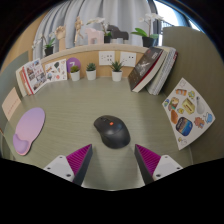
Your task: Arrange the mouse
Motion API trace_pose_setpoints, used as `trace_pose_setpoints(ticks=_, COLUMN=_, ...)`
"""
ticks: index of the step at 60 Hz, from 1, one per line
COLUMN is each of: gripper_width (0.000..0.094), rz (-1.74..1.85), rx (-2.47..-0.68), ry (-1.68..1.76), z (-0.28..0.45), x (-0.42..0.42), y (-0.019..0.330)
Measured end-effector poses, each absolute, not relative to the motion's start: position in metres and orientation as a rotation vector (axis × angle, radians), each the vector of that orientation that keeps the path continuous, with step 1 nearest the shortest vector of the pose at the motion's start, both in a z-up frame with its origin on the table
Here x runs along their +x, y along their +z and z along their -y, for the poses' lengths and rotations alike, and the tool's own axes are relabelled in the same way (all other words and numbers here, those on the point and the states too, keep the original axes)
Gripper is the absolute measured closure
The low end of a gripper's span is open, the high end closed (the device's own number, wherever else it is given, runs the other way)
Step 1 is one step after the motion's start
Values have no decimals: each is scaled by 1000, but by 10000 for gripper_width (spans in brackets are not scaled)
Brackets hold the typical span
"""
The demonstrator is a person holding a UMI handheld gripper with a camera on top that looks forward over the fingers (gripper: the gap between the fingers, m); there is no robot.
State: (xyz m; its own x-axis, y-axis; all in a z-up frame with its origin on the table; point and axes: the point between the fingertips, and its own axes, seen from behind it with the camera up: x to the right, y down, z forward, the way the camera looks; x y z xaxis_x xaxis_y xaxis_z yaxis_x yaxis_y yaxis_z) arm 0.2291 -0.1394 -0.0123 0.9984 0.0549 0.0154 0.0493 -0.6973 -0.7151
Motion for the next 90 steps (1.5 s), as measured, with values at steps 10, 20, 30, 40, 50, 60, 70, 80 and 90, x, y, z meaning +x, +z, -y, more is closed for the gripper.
trace_pose_setpoints(ticks=10, gripper_width=99, rz=52, rx=-2347, ry=48, z=94, x=239, y=-14)
trace_pose_setpoints(ticks=20, gripper_width=155, rz=72, rx=-2366, ry=50, z=66, x=247, y=-15)
trace_pose_setpoints(ticks=30, gripper_width=325, rz=51, rx=-2385, ry=45, z=55, x=254, y=-16)
trace_pose_setpoints(ticks=40, gripper_width=429, rz=26, rx=-2381, ry=25, z=53, x=257, y=-16)
trace_pose_setpoints(ticks=50, gripper_width=519, rz=14, rx=-2399, ry=11, z=52, x=258, y=-17)
trace_pose_setpoints(ticks=60, gripper_width=573, rz=-23, rx=-2448, ry=-4, z=53, x=257, y=-18)
trace_pose_setpoints(ticks=70, gripper_width=574, rz=-95, rx=-2463, ry=-84, z=43, x=249, y=1)
trace_pose_setpoints(ticks=80, gripper_width=571, rz=-129, rx=-2232, ry=-132, z=14, x=196, y=136)
trace_pose_setpoints(ticks=90, gripper_width=575, rz=-107, rx=-2031, ry=-79, z=16, x=91, y=257)
